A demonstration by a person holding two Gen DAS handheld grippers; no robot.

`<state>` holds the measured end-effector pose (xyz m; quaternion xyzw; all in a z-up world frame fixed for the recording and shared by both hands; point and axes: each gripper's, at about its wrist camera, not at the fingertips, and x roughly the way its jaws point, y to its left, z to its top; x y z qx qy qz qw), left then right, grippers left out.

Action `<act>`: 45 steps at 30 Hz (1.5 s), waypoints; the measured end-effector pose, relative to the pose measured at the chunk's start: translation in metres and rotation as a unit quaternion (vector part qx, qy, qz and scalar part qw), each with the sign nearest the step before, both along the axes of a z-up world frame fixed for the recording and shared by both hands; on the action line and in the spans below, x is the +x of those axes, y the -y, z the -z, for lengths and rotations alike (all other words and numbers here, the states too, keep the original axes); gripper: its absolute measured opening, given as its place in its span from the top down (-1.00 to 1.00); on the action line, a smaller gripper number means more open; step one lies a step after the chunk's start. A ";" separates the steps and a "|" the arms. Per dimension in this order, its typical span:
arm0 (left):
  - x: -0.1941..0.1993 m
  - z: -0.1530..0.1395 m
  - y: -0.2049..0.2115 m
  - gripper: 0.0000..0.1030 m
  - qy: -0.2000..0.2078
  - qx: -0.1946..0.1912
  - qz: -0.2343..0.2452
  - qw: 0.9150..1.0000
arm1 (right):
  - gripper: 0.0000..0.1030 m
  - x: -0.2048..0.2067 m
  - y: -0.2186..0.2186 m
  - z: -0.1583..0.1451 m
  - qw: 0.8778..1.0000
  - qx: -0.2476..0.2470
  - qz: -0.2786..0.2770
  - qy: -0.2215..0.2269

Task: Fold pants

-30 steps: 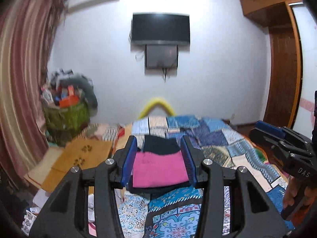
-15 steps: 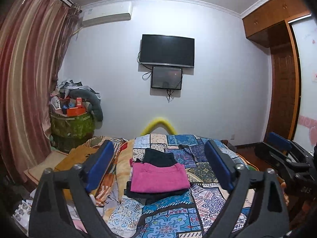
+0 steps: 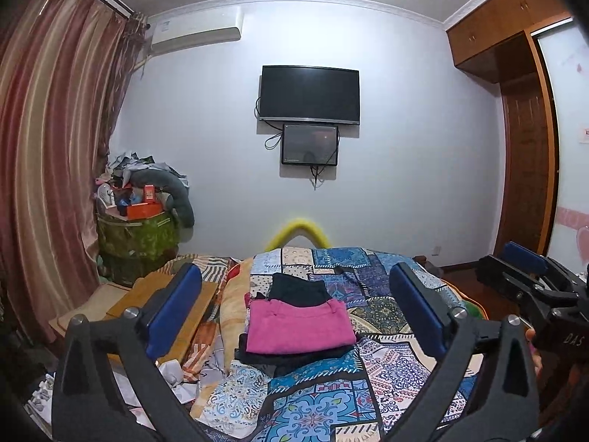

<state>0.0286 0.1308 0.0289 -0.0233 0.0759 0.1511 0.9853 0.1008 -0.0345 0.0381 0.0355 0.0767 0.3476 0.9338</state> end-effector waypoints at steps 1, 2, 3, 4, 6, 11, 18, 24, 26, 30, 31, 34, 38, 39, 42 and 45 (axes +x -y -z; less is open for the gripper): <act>0.000 0.000 0.000 -0.99 0.000 0.000 0.000 1.000 | -1.00 0.000 0.000 0.000 1.000 0.000 0.000 0.000; 0.000 0.000 0.000 -0.99 -0.001 0.000 0.000 1.000 | -1.00 -0.001 0.000 0.000 1.000 -0.001 0.001 -0.001; 0.000 0.001 0.000 -1.00 -0.001 0.000 0.001 1.000 | -1.00 -0.001 0.000 0.000 1.000 -0.002 0.001 0.000; 0.000 0.002 0.001 -1.00 -0.002 0.000 0.001 1.000 | -1.00 -0.002 0.000 0.000 1.000 -0.003 0.001 0.000; 0.000 0.003 0.001 -1.00 -0.003 -0.001 0.003 1.000 | -1.00 -0.003 -0.001 0.000 1.000 -0.004 0.002 0.000; 0.000 0.004 0.002 -1.00 -0.003 0.000 0.004 1.000 | -1.00 -0.004 0.001 0.000 1.000 -0.004 0.003 -0.002; 0.000 0.005 0.001 -1.00 -0.004 -0.002 0.005 1.000 | -1.00 -0.004 0.002 0.000 1.000 -0.004 0.003 -0.005; 0.003 0.005 -0.002 -1.00 -0.007 -0.003 0.008 1.000 | -1.00 -0.004 0.003 0.001 1.000 -0.003 0.006 -0.009; 0.003 0.006 -0.003 -1.00 -0.008 -0.003 0.009 1.000 | -1.00 -0.004 0.003 0.001 1.000 -0.003 0.005 -0.012; 0.004 0.007 -0.003 -1.00 -0.009 -0.002 0.010 1.000 | -1.00 -0.004 0.005 0.002 1.000 -0.002 0.008 -0.013; 0.004 0.007 -0.003 -1.00 -0.010 -0.001 0.011 1.000 | -1.00 -0.004 0.006 0.002 1.000 -0.002 0.008 -0.014; 0.006 0.008 -0.003 -1.00 -0.012 0.000 0.012 1.000 | -1.00 -0.003 0.006 0.002 1.000 -0.002 0.007 -0.018; 0.008 0.008 -0.003 -1.00 -0.012 -0.001 0.015 1.000 | -1.00 -0.003 0.007 0.002 1.000 -0.001 0.008 -0.019; 0.008 0.008 -0.003 -1.00 -0.012 -0.001 0.016 1.000 | -1.00 -0.003 0.007 0.002 1.000 -0.001 0.009 -0.019; 0.009 0.008 -0.003 -1.00 -0.012 -0.001 0.018 1.000 | -1.00 -0.002 0.007 0.001 1.000 0.000 0.009 -0.020; 0.010 0.008 -0.003 -1.00 -0.013 -0.001 0.020 1.000 | -1.00 -0.002 0.008 0.002 1.000 0.001 0.010 -0.021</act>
